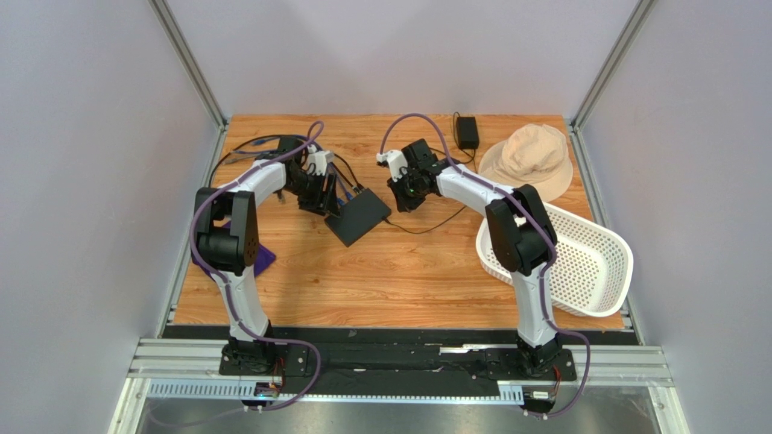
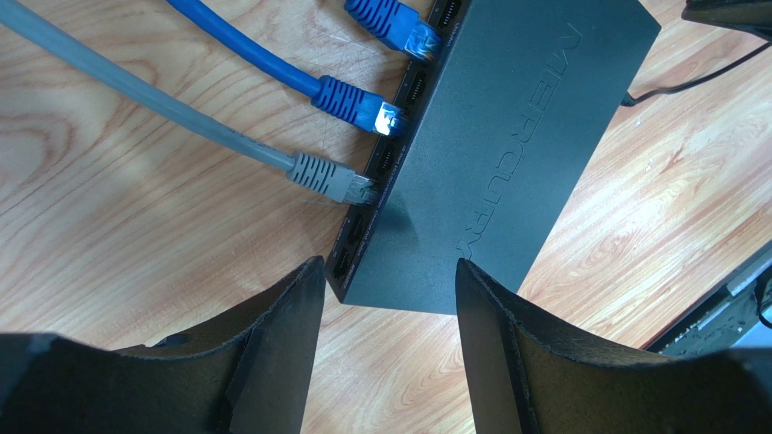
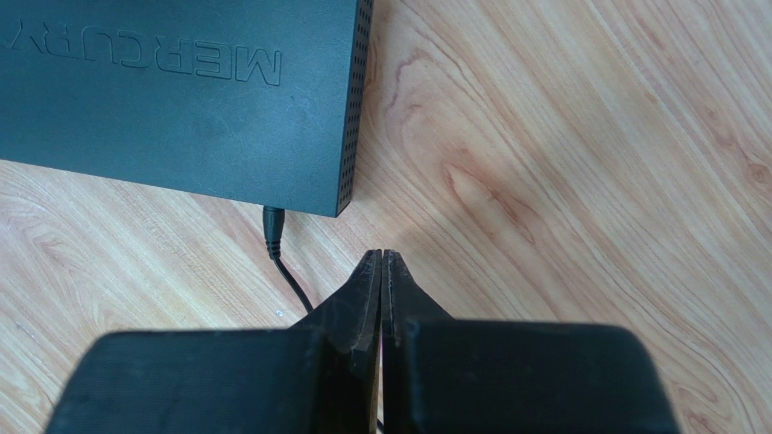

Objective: Pull the plug from the switch port

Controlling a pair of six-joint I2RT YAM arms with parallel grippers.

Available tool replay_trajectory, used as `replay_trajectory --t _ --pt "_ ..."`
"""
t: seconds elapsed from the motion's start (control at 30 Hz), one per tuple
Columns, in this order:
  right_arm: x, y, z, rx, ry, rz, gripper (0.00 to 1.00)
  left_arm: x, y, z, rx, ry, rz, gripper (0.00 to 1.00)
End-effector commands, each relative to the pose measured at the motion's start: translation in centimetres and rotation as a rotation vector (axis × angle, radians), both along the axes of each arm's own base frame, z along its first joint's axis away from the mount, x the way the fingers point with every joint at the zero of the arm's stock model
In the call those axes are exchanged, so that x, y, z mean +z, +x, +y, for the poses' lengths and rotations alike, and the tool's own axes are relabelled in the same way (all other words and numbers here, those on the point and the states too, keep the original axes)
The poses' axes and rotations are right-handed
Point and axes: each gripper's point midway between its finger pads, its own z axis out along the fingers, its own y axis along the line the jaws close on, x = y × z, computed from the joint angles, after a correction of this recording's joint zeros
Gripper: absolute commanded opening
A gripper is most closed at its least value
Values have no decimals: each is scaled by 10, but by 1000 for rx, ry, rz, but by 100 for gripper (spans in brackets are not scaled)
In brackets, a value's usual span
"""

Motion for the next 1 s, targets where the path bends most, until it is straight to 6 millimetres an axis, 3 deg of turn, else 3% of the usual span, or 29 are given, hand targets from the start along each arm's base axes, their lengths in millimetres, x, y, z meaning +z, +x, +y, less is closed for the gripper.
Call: replay_trajectory --t 0.0,0.27,0.4,0.63,0.83,0.93,0.97 --pt "6 0 12 39 20 -37 0 -2 2 -4 -29 -22 -12 64" --pt "8 -12 15 43 25 -26 2 1 0 -9 -47 -51 8 62" --pt "4 -13 19 13 37 1 3 -1 -10 -9 -72 -60 48 60" --pt "7 14 28 -74 79 -32 0 0 -24 -9 -129 -54 85 57" --pt "12 20 33 -80 122 -30 0 5 -33 -23 -140 -111 131 56" --pt "19 17 45 -47 175 -4 0 7 -37 -30 -149 -110 142 56" --pt "13 17 47 -55 178 17 0 9 -38 -31 -155 -106 133 56"
